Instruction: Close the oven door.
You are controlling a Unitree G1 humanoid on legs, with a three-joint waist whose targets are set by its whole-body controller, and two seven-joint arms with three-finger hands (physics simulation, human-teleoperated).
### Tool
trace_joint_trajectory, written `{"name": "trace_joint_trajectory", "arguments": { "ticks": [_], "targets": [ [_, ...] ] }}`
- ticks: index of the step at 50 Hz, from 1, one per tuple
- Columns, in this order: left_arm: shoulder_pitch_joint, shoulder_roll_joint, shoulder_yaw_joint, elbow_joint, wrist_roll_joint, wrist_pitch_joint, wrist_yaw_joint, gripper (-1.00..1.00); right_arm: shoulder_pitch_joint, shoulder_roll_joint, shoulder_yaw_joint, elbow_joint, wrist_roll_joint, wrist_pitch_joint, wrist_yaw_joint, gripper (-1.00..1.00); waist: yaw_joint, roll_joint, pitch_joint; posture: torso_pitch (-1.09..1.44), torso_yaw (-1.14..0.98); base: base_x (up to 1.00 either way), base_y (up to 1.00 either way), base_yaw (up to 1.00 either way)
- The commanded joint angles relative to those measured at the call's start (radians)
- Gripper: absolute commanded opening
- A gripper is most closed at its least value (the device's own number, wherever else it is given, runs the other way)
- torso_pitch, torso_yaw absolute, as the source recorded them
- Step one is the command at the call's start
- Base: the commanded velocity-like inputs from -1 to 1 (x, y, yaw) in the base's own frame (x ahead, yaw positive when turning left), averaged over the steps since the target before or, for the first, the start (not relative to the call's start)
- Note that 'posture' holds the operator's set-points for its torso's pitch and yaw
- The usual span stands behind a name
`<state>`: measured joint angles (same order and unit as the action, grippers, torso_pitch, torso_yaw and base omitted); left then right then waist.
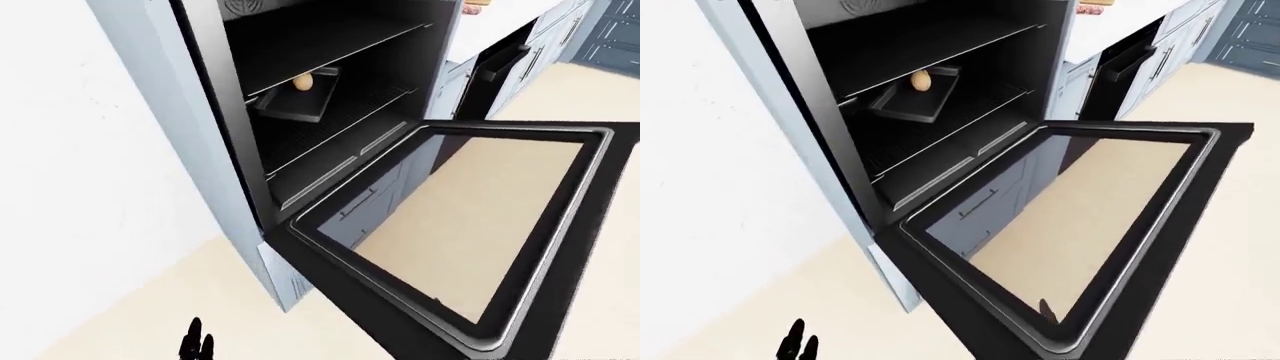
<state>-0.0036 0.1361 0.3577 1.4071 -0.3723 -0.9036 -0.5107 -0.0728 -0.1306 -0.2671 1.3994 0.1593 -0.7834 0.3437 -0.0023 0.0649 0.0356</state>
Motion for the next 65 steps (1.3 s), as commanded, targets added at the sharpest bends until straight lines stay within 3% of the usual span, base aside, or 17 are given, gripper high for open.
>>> {"name": "trace_joint_trajectory", "arguments": {
  "ticks": [1,6,15,18,20,21,27,29,30,31,34,37,42,47,52,59,65],
  "targets": [
    [-0.006,0.001,0.000,-0.017,-0.004,-0.026,-0.002,1.00,-0.004,-0.013,-0.002,-0.017,0.000,-0.026,0.006,1.00,0.003,0.001,-0.013,0.00,0.00,0.00,0.34,0.00],
    [-0.007,0.004,0.000,-0.016,-0.005,-0.023,-0.004,1.00,-0.003,-0.011,-0.002,-0.017,0.001,-0.032,0.008,1.00,0.005,-0.031,-0.009,0.00,0.00,0.00,0.23,0.00],
    [-0.006,0.001,-0.003,-0.017,-0.005,-0.026,-0.001,1.00,-0.007,-0.010,-0.006,-0.017,0.010,-0.028,0.003,1.00,0.008,-0.065,0.013,0.00,0.00,0.00,0.00,0.00],
    [-0.005,0.001,-0.003,-0.017,-0.005,-0.029,0.003,1.00,-0.016,-0.011,-0.006,-0.018,0.007,-0.019,-0.034,1.00,0.018,-0.100,0.015,0.00,0.00,0.00,0.00,0.00],
    [-0.004,0.001,-0.005,-0.017,-0.003,-0.029,0.006,1.00,-0.018,-0.011,-0.002,-0.017,-0.002,-0.009,-0.059,1.00,0.023,-0.145,0.006,0.00,0.00,0.00,0.00,0.00],
    [-0.004,0.001,-0.005,-0.017,-0.002,-0.029,0.007,1.00,-0.024,-0.014,-0.008,-0.018,0.004,0.005,-0.072,1.00,0.019,-0.108,0.015,0.00,0.00,0.00,0.00,0.00],
    [-0.005,0.002,-0.004,-0.017,-0.002,-0.030,0.010,1.00,-0.036,-0.012,-0.019,-0.021,0.028,-0.012,-0.082,1.00,0.011,-0.092,-0.011,0.00,0.00,0.00,0.00,0.00],
    [-0.009,0.003,0.002,-0.017,-0.011,-0.022,0.004,1.00,-0.056,-0.007,-0.072,-0.025,0.130,0.011,0.028,1.00,0.007,-0.088,-0.017,0.00,0.00,0.00,0.00,0.00],
    [-0.010,0.005,0.002,-0.017,-0.010,-0.021,0.007,1.00,-0.072,0.003,-0.123,-0.030,0.234,-0.004,0.161,1.00,0.005,-0.086,-0.019,0.00,0.00,0.00,0.00,0.00],
    [-0.011,0.005,0.001,-0.016,-0.008,-0.020,0.011,1.00,-0.082,-0.001,-0.127,-0.027,0.273,0.025,0.148,1.00,0.003,-0.085,-0.021,0.00,0.00,0.00,0.00,0.00],
    [-0.012,0.006,0.002,-0.016,-0.003,-0.020,0.019,1.00,-0.099,-0.004,-0.147,-0.035,0.416,0.065,0.294,1.00,-0.002,-0.082,-0.025,0.00,0.00,0.00,0.00,0.00],
    [-0.014,0.011,0.003,-0.015,0.017,-0.030,0.080,1.00,-0.109,-0.012,-0.137,-0.039,0.500,0.085,0.359,1.00,-0.005,-0.080,-0.029,0.00,0.00,0.00,0.00,0.00],
    [-0.014,0.000,0.016,-0.017,0.009,-0.105,0.050,1.00,-0.109,-0.031,-0.109,-0.046,0.578,0.105,0.435,1.00,-0.006,-0.081,-0.033,0.00,0.00,0.00,0.00,0.00],
    [-0.011,0.005,-0.002,-0.017,0.022,-0.077,0.048,1.00,-0.108,-0.062,-0.105,-0.059,0.648,0.134,0.486,1.00,-0.006,-0.079,-0.033,0.00,0.00,0.00,0.00,0.00],
    [-0.015,-0.003,0.004,-0.018,-0.013,-0.032,-0.021,1.00,-0.097,-0.094,-0.102,-0.077,0.704,0.173,0.522,1.00,-0.005,-0.077,-0.032,0.00,0.00,0.00,0.00,0.00],
    [-0.019,-0.004,0.006,-0.018,-0.038,-0.004,-0.058,1.00,-0.087,-0.145,-0.133,-0.129,0.820,0.255,0.553,1.00,-0.005,-0.080,-0.031,0.00,0.00,0.00,0.00,0.00],
    [-0.019,-0.001,0.005,-0.017,-0.045,-0.001,-0.059,1.00,-0.055,-0.174,-0.118,-0.160,0.838,0.306,0.571,1.00,-0.005,-0.082,-0.029,0.00,0.00,0.00,0.00,0.00]
  ]
}}
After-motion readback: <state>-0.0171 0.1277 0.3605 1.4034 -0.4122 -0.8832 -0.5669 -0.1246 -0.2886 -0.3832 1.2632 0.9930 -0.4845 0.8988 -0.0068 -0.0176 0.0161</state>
